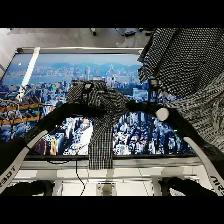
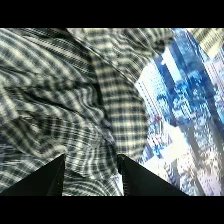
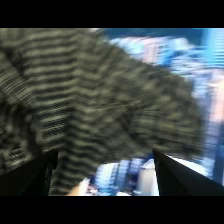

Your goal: Fold the clothes and pants, and hang the long-sleeved shirts on hangers.

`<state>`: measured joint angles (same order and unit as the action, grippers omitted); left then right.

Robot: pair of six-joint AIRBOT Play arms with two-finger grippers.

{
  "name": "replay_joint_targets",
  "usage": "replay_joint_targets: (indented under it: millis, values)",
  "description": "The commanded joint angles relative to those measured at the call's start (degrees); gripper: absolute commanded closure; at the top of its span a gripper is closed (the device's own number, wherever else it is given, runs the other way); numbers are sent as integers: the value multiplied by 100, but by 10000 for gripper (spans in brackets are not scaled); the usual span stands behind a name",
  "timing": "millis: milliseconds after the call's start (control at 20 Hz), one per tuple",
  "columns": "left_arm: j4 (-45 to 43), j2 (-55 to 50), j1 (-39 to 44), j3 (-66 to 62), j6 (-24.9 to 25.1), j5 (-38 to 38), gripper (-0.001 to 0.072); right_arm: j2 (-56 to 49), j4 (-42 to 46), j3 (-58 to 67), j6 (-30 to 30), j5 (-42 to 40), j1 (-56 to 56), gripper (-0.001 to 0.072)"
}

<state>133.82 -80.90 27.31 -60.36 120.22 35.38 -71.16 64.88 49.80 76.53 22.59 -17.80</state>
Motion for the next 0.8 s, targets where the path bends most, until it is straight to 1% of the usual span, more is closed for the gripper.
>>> replay_joint_targets:
  millis: [0, 150, 350, 750]
  values:
    - [13, 2, -190, -35, -155, 214, 288, -341, 31, -129, -33, -752, -680, 16]
    - [-9, 2, -256, -35, -153, 310, 288, -398, 31, -129, -33, -863, -883, 16]
    - [-7, 2, -254, -35, -153, 321, 288, -398, 33, -129, -33, -868, -890, 15]
    - [-7, 2, -254, -35, -155, 343, 288, -398, -4, -129, -15, -713, -892, 16]
